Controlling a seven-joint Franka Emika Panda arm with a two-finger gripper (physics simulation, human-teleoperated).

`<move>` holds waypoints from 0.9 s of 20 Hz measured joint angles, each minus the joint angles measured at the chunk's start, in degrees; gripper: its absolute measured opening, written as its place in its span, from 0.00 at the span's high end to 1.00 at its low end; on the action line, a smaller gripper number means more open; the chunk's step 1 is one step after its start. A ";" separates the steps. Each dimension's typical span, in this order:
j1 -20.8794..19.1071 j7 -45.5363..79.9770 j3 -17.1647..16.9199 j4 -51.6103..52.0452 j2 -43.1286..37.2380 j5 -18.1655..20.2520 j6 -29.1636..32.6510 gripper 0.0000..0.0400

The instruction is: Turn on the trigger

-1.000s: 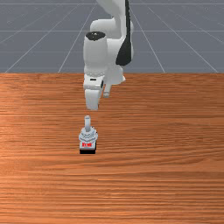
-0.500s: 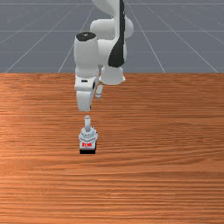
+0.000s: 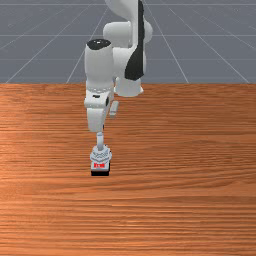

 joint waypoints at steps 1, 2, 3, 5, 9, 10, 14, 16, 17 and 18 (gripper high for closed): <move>0.43 0.88 -0.43 -0.77 -0.46 -0.62 0.38 1.00; 0.47 0.84 -0.55 -1.47 -1.15 -0.88 -0.87 1.00; 0.65 0.98 -0.80 -2.98 -2.17 -1.29 -0.56 1.00; 0.97 1.23 -1.27 -6.27 -4.27 -2.04 1.05 1.00; 0.75 1.10 -1.08 -6.73 -3.07 -1.71 2.29 1.00; 0.50 0.85 -0.76 -6.11 -1.68 -1.27 2.22 1.00; -0.21 -0.31 0.35 -7.25 1.44 0.66 8.17 1.00; 4.53 5.85 -4.49 -7.58 1.46 -5.45 8.14 1.00; 5.07 6.77 -5.05 -7.66 0.96 -6.52 7.73 1.00; 3.60 5.04 -3.54 -7.73 0.16 -5.03 7.33 1.00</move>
